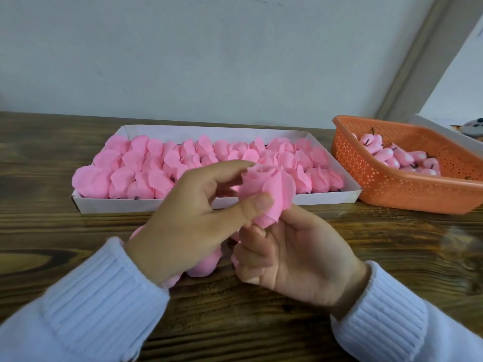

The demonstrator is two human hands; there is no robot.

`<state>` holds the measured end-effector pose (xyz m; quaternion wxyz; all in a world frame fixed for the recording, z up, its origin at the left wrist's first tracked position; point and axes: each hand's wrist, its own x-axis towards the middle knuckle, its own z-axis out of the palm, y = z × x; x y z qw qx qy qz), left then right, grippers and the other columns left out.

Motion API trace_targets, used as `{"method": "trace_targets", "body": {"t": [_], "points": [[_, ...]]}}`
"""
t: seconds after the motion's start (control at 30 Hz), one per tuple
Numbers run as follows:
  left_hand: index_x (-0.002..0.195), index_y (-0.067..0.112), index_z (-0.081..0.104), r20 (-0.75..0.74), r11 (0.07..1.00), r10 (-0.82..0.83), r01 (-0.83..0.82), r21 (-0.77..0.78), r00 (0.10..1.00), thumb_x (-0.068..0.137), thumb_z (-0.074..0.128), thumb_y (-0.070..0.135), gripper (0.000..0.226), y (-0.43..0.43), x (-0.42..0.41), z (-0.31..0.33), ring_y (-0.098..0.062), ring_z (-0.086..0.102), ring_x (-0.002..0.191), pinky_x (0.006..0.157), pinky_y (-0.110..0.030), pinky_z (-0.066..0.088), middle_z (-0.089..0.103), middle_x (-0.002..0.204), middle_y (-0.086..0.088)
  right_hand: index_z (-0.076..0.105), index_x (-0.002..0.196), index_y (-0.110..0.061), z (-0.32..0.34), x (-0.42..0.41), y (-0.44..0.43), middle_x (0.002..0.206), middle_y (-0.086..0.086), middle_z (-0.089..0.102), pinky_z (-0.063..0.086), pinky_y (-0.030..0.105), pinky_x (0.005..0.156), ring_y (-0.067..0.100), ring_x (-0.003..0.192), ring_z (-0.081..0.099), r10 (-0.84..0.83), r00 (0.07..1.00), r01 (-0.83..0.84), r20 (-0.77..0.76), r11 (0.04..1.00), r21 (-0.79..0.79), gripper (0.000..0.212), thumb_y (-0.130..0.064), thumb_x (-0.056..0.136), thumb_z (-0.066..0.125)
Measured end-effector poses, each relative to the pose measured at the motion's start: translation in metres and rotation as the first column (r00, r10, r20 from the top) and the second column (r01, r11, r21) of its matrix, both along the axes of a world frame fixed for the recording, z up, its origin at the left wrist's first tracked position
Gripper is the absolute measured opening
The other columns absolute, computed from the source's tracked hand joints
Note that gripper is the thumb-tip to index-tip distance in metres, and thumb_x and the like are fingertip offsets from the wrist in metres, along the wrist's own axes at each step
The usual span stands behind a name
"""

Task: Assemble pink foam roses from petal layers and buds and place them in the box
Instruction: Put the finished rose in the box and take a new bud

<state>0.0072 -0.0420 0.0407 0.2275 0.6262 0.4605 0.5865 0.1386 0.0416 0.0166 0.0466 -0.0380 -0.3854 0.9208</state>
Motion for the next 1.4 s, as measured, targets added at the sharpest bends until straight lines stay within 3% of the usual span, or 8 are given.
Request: {"method": "trace_targets", "body": {"t": [0.07, 0.23, 0.33, 0.43, 0.57, 0.8, 1.1, 1.4], "points": [[0.102, 0.034, 0.065, -0.041, 0.996, 0.081, -0.08, 0.026, 0.996, 0.076, 0.07, 0.039, 0.027, 0.004, -0.011, 0.009, 0.0, 0.065, 0.074, 0.071, -0.02, 0.052, 0.072, 0.08, 0.017, 0.07, 0.088, -0.011, -0.002, 0.001, 0.002, 0.068, 0.003, 0.062, 0.045, 0.025, 0.065, 0.012, 0.06, 0.055, -0.051, 0.998, 0.051, 0.021, 0.998, -0.024, 0.048, -0.047, 0.091, 0.038], [0.125, 0.05, 0.04, -0.153, 0.933, 0.361, -0.357, 0.052, 0.92, 0.087, 0.066, 0.029, 0.05, 0.044, -0.101, 0.047, 0.005, 0.058, 0.053, 0.055, -0.005, 0.044, 0.071, 0.067, 0.018, 0.07, 0.091, -0.008, -0.002, 0.003, 0.006, 0.068, 0.008, 0.062, 0.049, 0.028, 0.063, 0.016, 0.057, 0.058, -0.173, 0.984, 0.175, 0.037, 0.982, -0.069, 0.043, -0.045, 0.084, 0.05], [0.125, 0.038, 0.05, -0.325, 0.826, 0.55, -0.56, 0.073, 0.769, 0.095, 0.059, 0.019, 0.037, 0.075, -0.176, 0.057, 0.007, 0.054, 0.046, 0.05, -0.003, 0.039, 0.066, 0.058, 0.008, 0.071, 0.088, -0.01, 0.0, 0.004, 0.006, 0.066, 0.006, 0.061, 0.044, 0.028, 0.061, 0.016, 0.055, 0.056, -0.219, 0.974, 0.221, 0.055, 0.975, -0.036, 0.041, -0.045, 0.083, 0.049], [0.116, 0.023, 0.062, -0.506, 0.714, 0.613, -0.7, 0.025, 0.606, 0.093, 0.06, 0.019, 0.023, 0.093, -0.238, 0.046, 0.001, 0.058, 0.054, 0.063, -0.007, 0.044, 0.065, 0.081, -0.014, 0.07, 0.088, -0.011, 0.002, 0.005, 0.007, 0.066, 0.006, 0.06, 0.038, 0.03, 0.063, 0.015, 0.056, 0.054, -0.226, 0.972, 0.227, 0.056, 0.974, -0.005, 0.04, -0.045, 0.084, 0.049], [0.114, 0.023, 0.063, -0.64, 0.597, 0.589, -0.799, -0.066, 0.493, 0.091, 0.062, 0.024, 0.023, 0.101, -0.278, 0.022, -0.031, 0.061, 0.095, 0.094, -0.039, 0.043, 0.068, 0.108, -0.016, 0.068, 0.095, -0.008, 0.001, 0.005, 0.01, 0.071, 0.008, 0.062, 0.047, 0.027, 0.066, 0.016, 0.061, 0.057, -0.192, 0.981, 0.192, -0.006, 0.981, -0.022, 0.035, -0.042, 0.085, 0.064], [0.12, 0.01, 0.063, -0.781, 0.624, 0.438, -0.776, -0.091, 0.445, 0.09, 0.062, 0.015, 0.03, 0.118, -0.269, -0.009, -0.032, 0.057, 0.103, 0.091, -0.034, 0.039, 0.064, 0.114, -0.02, 0.065, 0.1, -0.009, -0.003, 0.004, 0.012, 0.073, 0.006, 0.063, 0.031, 0.032, 0.063, 0.015, 0.062, 0.056, -0.185, 0.981, 0.188, -0.057, 0.98, 0.063, 0.033, -0.04, 0.087, 0.065], [0.129, 0.009, 0.053, -0.884, 0.49, 0.274, -0.846, -0.211, 0.38, 0.094, 0.056, 0.024, 0.038, 0.126, -0.279, -0.021, -0.038, 0.05, 0.121, 0.099, -0.04, 0.037, 0.055, 0.134, -0.019, 0.064, 0.104, -0.013, -0.011, 0.003, 0.012, 0.078, 0.003, 0.065, 0.031, 0.033, 0.066, 0.013, 0.066, 0.057, -0.171, 0.983, 0.179, -0.073, 0.977, 0.117, 0.031, -0.04, 0.091, 0.061], [0.119, 0.034, 0.058, -0.983, 0.368, 0.16, -0.93, -0.025, 0.09, 0.094, 0.046, 0.04, 0.029, 0.129, -0.282, -0.025, -0.033, 0.043, 0.117, 0.089, -0.039, 0.028, 0.055, 0.125, -0.012, 0.063, 0.105, -0.011, -0.013, 0.002, 0.015, 0.079, 0.004, 0.065, 0.026, 0.035, 0.064, 0.015, 0.067, 0.054, -0.175, 0.982, 0.185, -0.076, 0.969, 0.163, 0.032, -0.039, 0.092, 0.058]]}}
